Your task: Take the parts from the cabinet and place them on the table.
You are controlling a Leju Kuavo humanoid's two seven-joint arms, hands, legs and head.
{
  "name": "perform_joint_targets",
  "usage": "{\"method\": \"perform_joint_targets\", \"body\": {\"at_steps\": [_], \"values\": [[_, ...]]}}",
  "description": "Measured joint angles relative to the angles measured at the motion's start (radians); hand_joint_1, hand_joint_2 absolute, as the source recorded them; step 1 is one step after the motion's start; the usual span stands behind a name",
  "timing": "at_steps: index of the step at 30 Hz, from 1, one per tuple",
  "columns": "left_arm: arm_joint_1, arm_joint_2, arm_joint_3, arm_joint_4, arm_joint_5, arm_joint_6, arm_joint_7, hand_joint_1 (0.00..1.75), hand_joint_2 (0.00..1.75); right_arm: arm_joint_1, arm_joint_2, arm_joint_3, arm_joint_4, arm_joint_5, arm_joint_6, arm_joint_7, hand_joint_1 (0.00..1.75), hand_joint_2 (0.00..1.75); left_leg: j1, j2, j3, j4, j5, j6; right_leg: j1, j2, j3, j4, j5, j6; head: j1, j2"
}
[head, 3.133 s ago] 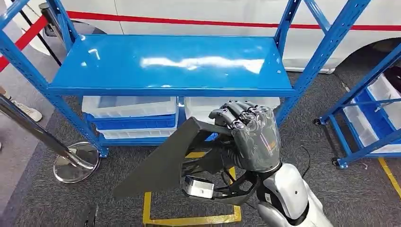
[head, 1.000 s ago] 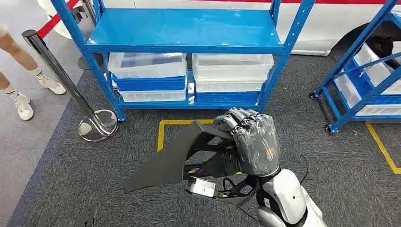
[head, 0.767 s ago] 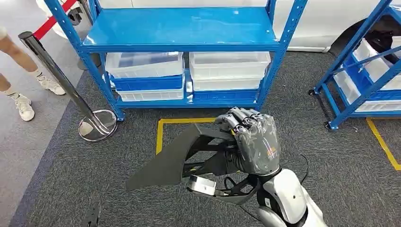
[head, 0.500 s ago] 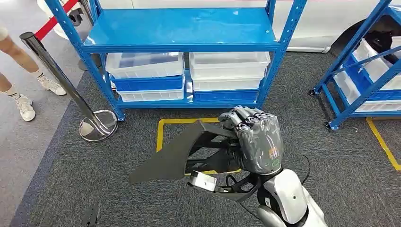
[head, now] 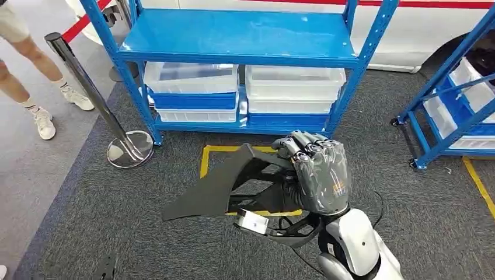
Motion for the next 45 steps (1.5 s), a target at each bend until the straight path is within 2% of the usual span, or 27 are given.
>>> {"method": "perform_joint_targets", "body": {"at_steps": [1,2,5,6,8,10,12,13,15,16,17,20,21,23,24,26,28,30,31,32,36,37,39,41,42,43,45], "values": [[0.000,0.001,0.000,0.000,0.000,0.000,0.000,0.00,1.75,-0.001,0.000,0.000,0.002,0.000,-0.001,0.000,1.75,1.75,0.002,-0.005,-0.008,0.004,-0.001,-0.009,0.001,0.041,0.009,-0.015,-0.032,0.002,0.002,0.000],[-0.001,0.001,0.000,0.000,0.000,0.001,0.001,0.00,1.75,0.001,0.000,0.000,0.002,0.000,-0.002,0.000,1.75,1.75,-0.005,-0.016,-0.016,0.017,-0.001,-0.020,0.010,0.035,0.004,-0.021,-0.022,-0.014,0.002,0.000],[0.007,0.000,0.000,0.000,0.000,0.001,0.000,0.00,1.75,0.002,0.001,-0.001,0.004,0.000,-0.003,0.003,1.75,1.75,0.000,-0.033,-0.022,0.002,0.013,-0.041,0.018,0.010,-0.006,-0.006,-0.020,-0.037,0.002,0.000],[0.009,-0.002,0.000,0.000,0.000,0.001,0.000,0.00,1.75,0.001,0.002,-0.001,0.004,0.000,-0.003,0.003,1.75,1.75,0.004,-0.027,-0.027,0.006,0.008,-0.042,0.009,0.000,-0.005,-0.016,-0.013,-0.050,0.001,0.000],[0.007,0.000,0.000,0.000,0.000,0.001,0.000,0.00,1.75,0.002,0.003,-0.001,0.004,0.000,-0.004,0.003,1.75,1.75,-0.004,0.040,-0.062,0.092,-0.051,-0.035,0.020,-0.021,-0.004,-0.018,-0.010,-0.069,0.000,0.000],[0.004,0.001,0.000,0.000,0.000,0.001,0.000,0.00,1.75,0.006,0.003,-0.001,0.005,0.000,-0.004,0.003,1.75,1.75,-0.011,0.052,-0.137,0.261,-0.130,-0.031,0.032,-0.045,-0.009,-0.017,-0.008,-0.075,0.000,0.000],[0.008,0.001,0.000,0.000,0.000,0.001,0.000,0.00,1.75,0.010,0.003,-0.002,0.007,0.000,-0.004,0.003,1.75,1.75,-0.017,0.052,-0.163,0.332,-0.144,-0.023,0.042,-0.067,-0.013,-0.015,-0.008,-0.079,0.000,0.000],[0.011,0.001,0.000,0.000,0.000,0.001,0.000,0.00,1.75,0.010,0.003,-0.002,0.008,0.000,-0.004,0.003,1.75,1.75,-0.022,0.054,-0.139,0.293,-0.118,-0.016,0.047,-0.079,-0.014,-0.013,-0.009,-0.080,0.000,0.000],[0.012,0.001,0.000,0.000,0.000,0.002,-0.001,0.00,1.75,0.010,0.003,-0.001,0.008,0.000,-0.004,0.003,1.75,1.75,-0.035,0.078,-0.037,0.118,-0.043,0.005,0.053,-0.100,-0.012,-0.012,-0.011,-0.081,0.000,0.000],[0.009,0.002,0.000,0.000,0.000,0.002,-0.002,0.00,1.75,0.010,0.003,-0.002,0.008,0.000,-0.004,0.003,1.75,1.75,-0.045,0.117,-0.003,0.046,-0.042,0.017,0.055,-0.110,-0.010,-0.011,-0.012,-0.080,0.000,0.000],[0.007,0.002,0.000,0.000,0.000,0.002,-0.002,0.00,1.75,0.009,0.003,-0.002,0.008,0.000,-0.004,0.003,1.75,1.75,-0.051,0.136,0.002,0.043,-0.046,0.022,0.063,-0.119,-0.011,-0.011,-0.013,-0.078,0.002,0.000],[0.010,0.002,0.000,0.000,0.000,0.002,-0.003,0.00,1.75,0.008,0.003,-0.002,0.008,0.000,-0.004,0.003,1.75,1.75,-0.055,0.100,-0.005,0.035,-0.035,0.026,0.059,-0.143,-0.009,-0.017,-0.009,-0.067,0.000,0.000],[0.010,0.002,0.000,0.000,0.000,0.002,-0.003,0.00,1.75,0.007,0.003,-0.002,0.008,0.000,-0.004,0.003,1.75,1.75,-0.047,0.089,-0.002,0.024,-0.027,0.034,0.063,-0.150,-0.004,-0.018,-0.011,-0.060,0.001,0.000],[0.008,0.000,0.000,0.000,0.000,0.001,-0.004,0.00,1.75,0.005,0.003,-0.003,0.008,0.000,-0.004,0.003,1.75,1.75,-0.040,0.071,0.000,0.016,-0.017,0.043,0.051,-0.058,-0.022,0.031,-0.057,-0.049,0.003,0.000],[0.004,0.000,0.000,0.000,0.000,0.001,-0.004,0.00,1.75,0.006,0.002,-0.003,0.009,0.000,-0.004,0.003,1.75,1.75,-0.040,0.063,-0.003,0.016,-0.014,0.046,0.049,-0.034,-0.053,0.101,-0.099,-0.047,0.004,0.000],[0.001,0.000,0.000,0.000,0.000,0.001,-0.004,0.00,1.75,0.010,0.000,-0.003,0.015,0.000,-0.003,0.003,1.75,1.75,-0.042,0.036,-0.009,0.018,-0.012,0.048,0.047,-0.025,-0.122,0.249,-0.160,-0.042,0.003,0.000],[0.004,0.001,0.000,0.000,0.000,0.001,-0.004,0.00,1.75,0.010,-0.001,-0.003,0.019,0.000,-0.003,0.003,1.75,1.75,-0.042,0.011,-0.010,0.020,-0.011,0.047,0.047,-0.024,-0.129,0.258,-0.132,-0.042,0.003,0.000],[0.003,0.000,0.000,0.000,0.000,0.001,-0.004,0.00,1.75,0.008,-0.001,-0.003,0.019,0.000,-0.003,0.003,1.75,1.75,-0.042,-0.017,-0.009,0.023,-0.011,0.046,0.046,-0.012,-0.058,0.107,-0.038,-0.050,0.003,0.000],[0.002,-0.001,0.000,0.000,0.000,0.001,-0.004,0.00,1.75,0.007,-0.001,-0.003,0.019,0.000,-0.003,0.003,1.75,1.75,-0.042,-0.029,-0.008,0.025,-0.011,0.043,0.047,0.020,-0.019,0.022,0.003,-0.056,0.003,0.000],[0.002,-0.005,-0.001,0.000,0.000,0.001,-0.004,0.00,1.75,0.006,-0.002,-0.003,0.020,0.000,-0.003,0.003,1.75,1.75,-0.041,-0.038,-0.014,0.026,-0.009,0.038,0.042,0.078,-0.004,-0.009,-0.009,-0.064,0.002,0.000],[0.003,-0.005,-0.001,0.000,0.000,0.002,-0.003,0.00,1.75,0.004,-0.004,-0.004,0.021,0.000,-0.004,0.003,1.75,1.75,-0.034,-0.086,-0.027,0.017,0.004,0.005,0.050,0.039,-0.002,-0.030,0.000,-0.069,0.003,0.000],[0.004,-0.003,-0.001,0.000,0.000,0.002,-0.003,0.00,1.75,0.003,-0.004,-0.004,0.021,0.000,-0.004,0.003,1.75,1.75,-0.031,-0.075,-0.031,0.028,-0.002,0.004,0.033,0.017,0.008,-0.049,0.009,-0.075,0.003,0.000],[0.002,-0.007,-0.001,0.000,0.000,0.002,-0.003,0.00,1.75,0.000,-0.004,-0.003,0.020,0.000,-0.004,0.003,1.75,1.75,-0.042,0.017,-0.076,0.119,-0.064,0.000,0.037,-0.009,0.016,-0.059,0.012,-0.087,-0.009,0.000],[0.000,-0.006,-0.001,0.000,0.000,0.003,-0.003,0.00,1.75,0.004,-0.004,-0.003,0.021,0.000,-0.003,0.003,1.75,1.75,-0.036,0.046,-0.148,0.269,-0.131,-0.008,0.041,-0.040,0.014,-0.058,0.009,-0.088,-0.009,0.000],[0.001,-0.006,-0.001,0.000,0.000,0.003,-0.003,0.00,1.75,0.007,-0.004,-0.003,0.021,0.000,-0.003,0.003,1.75,1.75,-0.034,0.051,-0.169,0.315,-0.140,-0.012,0.041,-0.055,0.013,-0.057,0.008,-0.088,-0.009,0.000],[0.005,-0.006,-0.001,0.000,0.000,0.003,-0.003,0.00,1.75,0.008,-0.004,-0.003,0.021,0.000,-0.003,0.003,1.75,1.75,-0.033,0.054,-0.162,0.306,-0.123,-0.016,0.041,-0.068,0.013,-0.056,0.007,-0.086,-0.009,0.000],[0.008,-0.005,-0.001,0.000,0.000,0.003,-0.002,0.00,1.75,0.009,-0.004,-0.003,0.022,-0.001,-0.004,0.003,1.75,1.75,-0.030,0.067,-0.082,0.161,-0.045,-0.018,0.039,-0.094,0.015,-0.050,0.000,-0.079,-0.009,0.000]]}}
